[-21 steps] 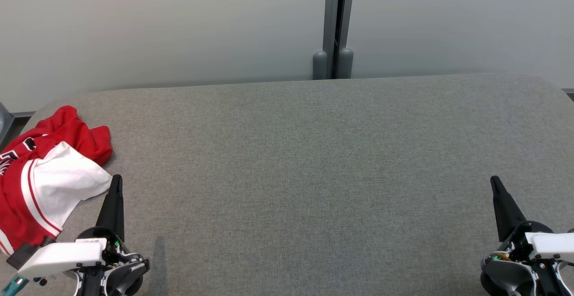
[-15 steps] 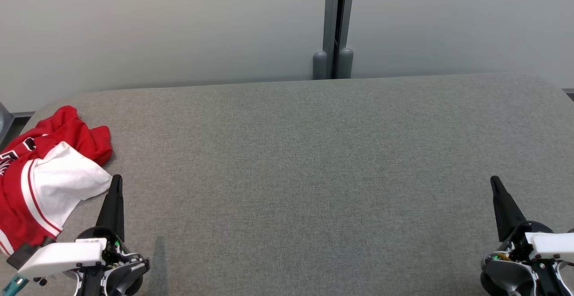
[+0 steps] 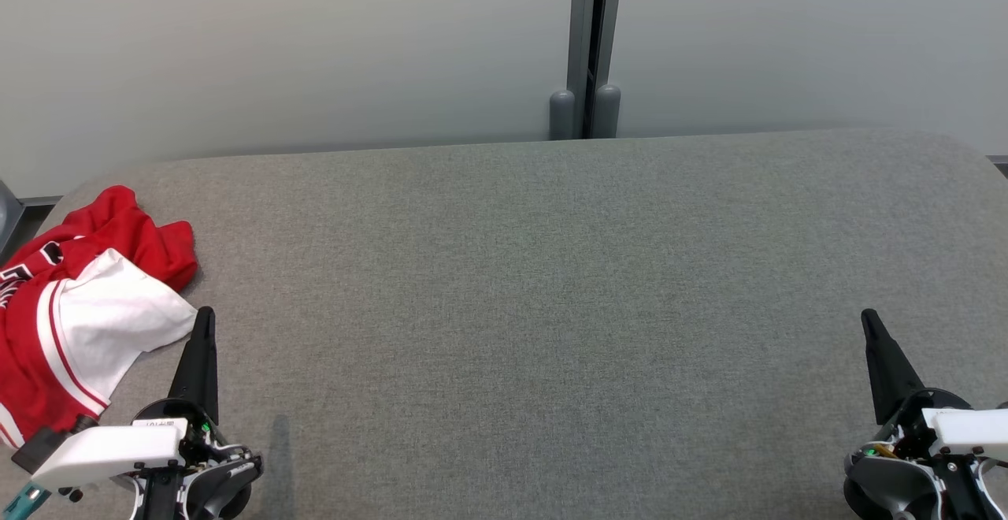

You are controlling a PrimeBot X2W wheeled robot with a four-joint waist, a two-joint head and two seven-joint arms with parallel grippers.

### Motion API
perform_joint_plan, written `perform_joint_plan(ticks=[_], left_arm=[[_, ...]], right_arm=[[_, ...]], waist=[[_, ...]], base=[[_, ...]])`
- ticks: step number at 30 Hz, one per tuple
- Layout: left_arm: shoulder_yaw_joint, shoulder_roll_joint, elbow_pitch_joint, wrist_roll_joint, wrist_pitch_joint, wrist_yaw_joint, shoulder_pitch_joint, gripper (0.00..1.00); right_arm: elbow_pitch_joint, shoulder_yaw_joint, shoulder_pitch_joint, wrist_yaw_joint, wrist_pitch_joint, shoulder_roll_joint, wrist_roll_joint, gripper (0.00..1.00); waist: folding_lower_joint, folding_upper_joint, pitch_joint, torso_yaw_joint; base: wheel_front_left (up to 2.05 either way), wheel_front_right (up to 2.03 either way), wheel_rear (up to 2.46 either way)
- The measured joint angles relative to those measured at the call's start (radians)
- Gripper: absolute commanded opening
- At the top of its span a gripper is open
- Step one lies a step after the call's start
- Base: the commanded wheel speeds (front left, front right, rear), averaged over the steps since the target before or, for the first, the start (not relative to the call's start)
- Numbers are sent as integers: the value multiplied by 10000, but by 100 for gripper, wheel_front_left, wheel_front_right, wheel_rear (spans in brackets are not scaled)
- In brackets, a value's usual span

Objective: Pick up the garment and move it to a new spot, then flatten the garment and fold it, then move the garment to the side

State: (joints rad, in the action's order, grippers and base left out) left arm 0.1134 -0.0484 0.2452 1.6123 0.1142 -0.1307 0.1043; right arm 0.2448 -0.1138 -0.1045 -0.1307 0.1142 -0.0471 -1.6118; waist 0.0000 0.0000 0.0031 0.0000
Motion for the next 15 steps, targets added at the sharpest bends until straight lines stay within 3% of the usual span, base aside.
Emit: perform_joint_plan(ticks=[15], left_arm=[[0, 0, 0, 0, 0, 0, 0, 0]], right_arm=[[0, 0, -1, 0, 0, 0, 0, 0]], waist=[[0, 0, 0, 0]], base=[[0, 0, 0]])
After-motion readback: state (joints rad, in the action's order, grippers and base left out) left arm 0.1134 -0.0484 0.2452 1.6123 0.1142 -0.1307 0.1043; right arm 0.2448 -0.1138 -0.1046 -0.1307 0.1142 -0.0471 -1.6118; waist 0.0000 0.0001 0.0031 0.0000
